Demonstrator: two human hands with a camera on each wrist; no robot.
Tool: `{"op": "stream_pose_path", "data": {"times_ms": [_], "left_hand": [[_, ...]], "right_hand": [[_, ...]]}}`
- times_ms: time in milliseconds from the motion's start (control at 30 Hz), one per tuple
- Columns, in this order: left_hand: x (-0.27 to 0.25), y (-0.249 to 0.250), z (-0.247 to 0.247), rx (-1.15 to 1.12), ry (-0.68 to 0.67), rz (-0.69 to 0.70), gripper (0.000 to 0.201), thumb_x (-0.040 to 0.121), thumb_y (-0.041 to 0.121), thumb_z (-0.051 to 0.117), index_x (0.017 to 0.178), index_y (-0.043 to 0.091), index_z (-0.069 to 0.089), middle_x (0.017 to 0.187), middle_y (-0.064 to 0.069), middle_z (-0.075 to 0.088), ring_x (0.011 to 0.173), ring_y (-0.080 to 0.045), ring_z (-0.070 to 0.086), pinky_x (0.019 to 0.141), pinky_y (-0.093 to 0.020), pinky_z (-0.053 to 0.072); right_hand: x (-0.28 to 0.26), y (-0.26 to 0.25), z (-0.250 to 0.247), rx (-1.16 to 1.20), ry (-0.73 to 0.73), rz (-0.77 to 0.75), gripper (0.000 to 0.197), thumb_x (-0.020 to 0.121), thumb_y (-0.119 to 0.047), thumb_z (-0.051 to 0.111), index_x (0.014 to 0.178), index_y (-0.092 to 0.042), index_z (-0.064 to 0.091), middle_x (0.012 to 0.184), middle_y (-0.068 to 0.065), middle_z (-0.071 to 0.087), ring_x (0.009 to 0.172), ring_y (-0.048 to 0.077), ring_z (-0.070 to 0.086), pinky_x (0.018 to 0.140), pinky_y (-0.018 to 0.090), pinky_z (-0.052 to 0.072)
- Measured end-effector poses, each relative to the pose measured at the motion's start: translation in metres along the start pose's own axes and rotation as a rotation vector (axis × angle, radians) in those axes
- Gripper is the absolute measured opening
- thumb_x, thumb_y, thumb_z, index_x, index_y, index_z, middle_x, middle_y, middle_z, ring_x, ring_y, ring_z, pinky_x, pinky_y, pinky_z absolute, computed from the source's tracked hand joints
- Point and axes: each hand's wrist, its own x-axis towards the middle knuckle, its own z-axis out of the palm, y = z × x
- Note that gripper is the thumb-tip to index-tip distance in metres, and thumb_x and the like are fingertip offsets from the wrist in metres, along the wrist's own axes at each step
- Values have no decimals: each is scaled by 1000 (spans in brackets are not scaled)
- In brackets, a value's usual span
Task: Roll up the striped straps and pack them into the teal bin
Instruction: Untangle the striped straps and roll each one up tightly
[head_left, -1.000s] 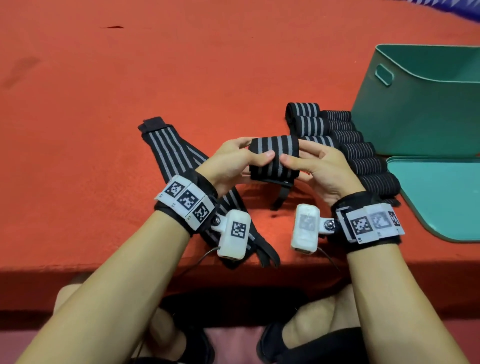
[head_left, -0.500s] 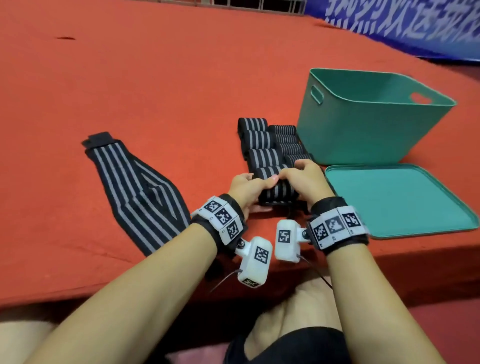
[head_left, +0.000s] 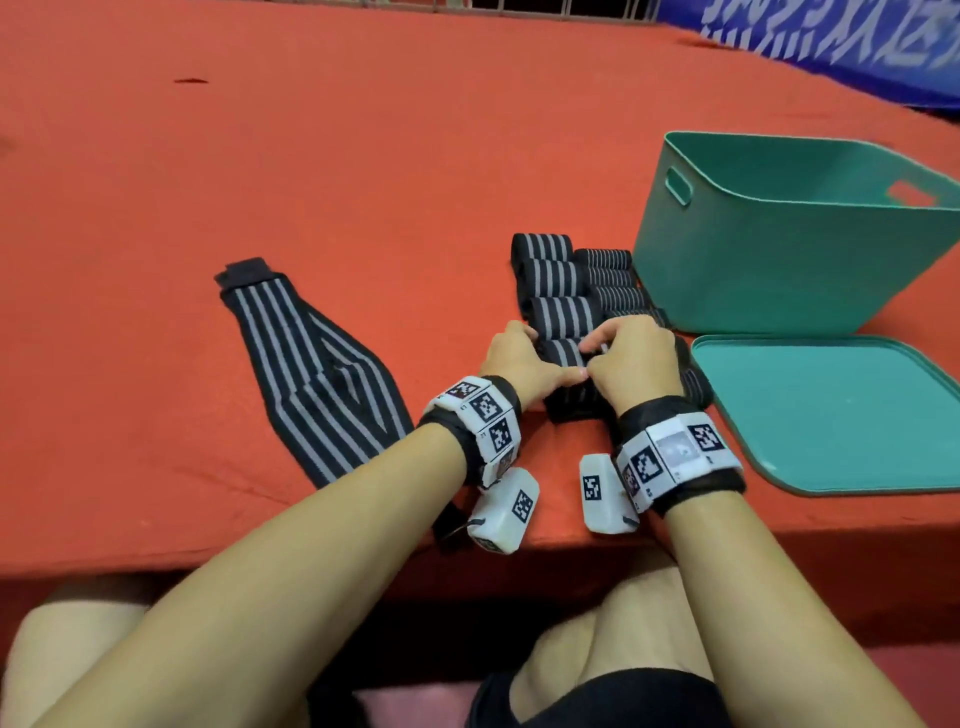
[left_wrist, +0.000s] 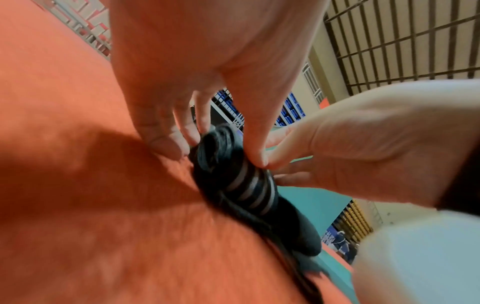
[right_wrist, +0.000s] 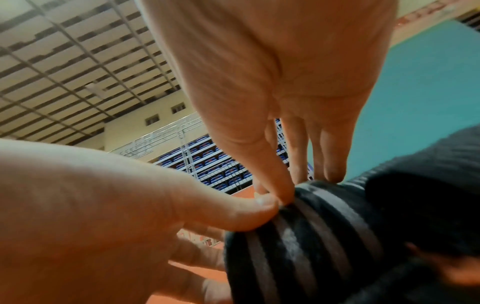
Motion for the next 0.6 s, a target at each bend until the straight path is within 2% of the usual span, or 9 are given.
{"op": "stream_pose_path", "data": {"times_ms": [100, 167, 233, 300, 367, 433, 500, 533, 600], "left_hand": [[6, 5, -42, -159, -66, 21, 26, 85, 27, 82, 102, 19, 64, 101, -3, 65, 87, -22, 66, 63, -31, 53], [9, 3, -88, -213, -23, 27, 9, 94, 23, 73, 93, 22, 64, 95, -2, 66, 78, -16, 63, 55, -27, 49], [13, -7, -142, -206, 73, 8, 3, 97, 21, 67, 95, 20, 65, 93, 1, 66, 74, -13, 64, 55, -26, 49], [19, -29, -193, -173, 197, -34, 5, 98, 20, 63, 99, 16, 65, 90, 1, 65, 72, -13, 62, 56, -25, 48], [26, -58, -236, -135, 289, -114, 8, 98, 21, 63, 99, 13, 64, 88, -2, 63, 67, -13, 59, 53, -24, 45], [32, -89, -268, -144, 316, -221, 9, 98, 21, 64, 100, 12, 61, 89, -7, 58, 66, -17, 55, 55, -26, 44], [35, -115, -287, -222, 311, -329, 13, 97, 19, 65, 99, 10, 58, 87, -10, 52, 64, -20, 50, 57, -28, 42], [39, -128, -296, -289, 324, -362, 13, 96, 17, 66, 96, 8, 56, 82, -9, 49, 60, -20, 46, 56, -28, 39], [49, -143, -306, -444, 381, -394, 14, 94, 10, 63, 89, 10, 51, 75, -7, 41, 57, -17, 40, 55, -27, 33]], "right_hand": [[-8, -30, -5, -38, 86, -120, 19, 86, -12, 66, 94, -26, 77, 107, 3, 74, 106, 28, 65, 85, 34, 50], [-5, -57, 5, 74, 45, -216, 17, 87, -16, 66, 95, -27, 77, 102, -1, 75, 103, 22, 66, 87, 35, 52], [3, -89, 25, 253, -141, -266, 13, 87, -16, 71, 93, -26, 78, 96, -5, 75, 97, 14, 68, 91, 32, 53], [12, -124, 51, 352, -347, -289, 13, 85, -14, 77, 95, -22, 76, 98, -3, 75, 93, 12, 68, 86, 30, 53], [22, -158, 80, 335, -494, -333, 16, 86, -16, 78, 101, -20, 75, 103, -1, 74, 89, 12, 64, 77, 27, 48], [31, -186, 109, 268, -614, -361, 24, 89, -20, 78, 111, -16, 71, 112, 1, 70, 94, 14, 62, 76, 26, 49], [40, -208, 137, 179, -688, -351, 39, 91, -24, 76, 126, -11, 65, 126, 4, 66, 109, 18, 61, 94, 31, 53], [42, -218, 150, 127, -705, -346, 46, 92, -26, 75, 133, -10, 60, 134, 6, 62, 118, 21, 61, 104, 37, 50], [48, -234, 174, 42, -725, -334, 59, 94, -31, 74, 143, -8, 51, 146, 10, 55, 131, 26, 56, 113, 42, 44]]}}
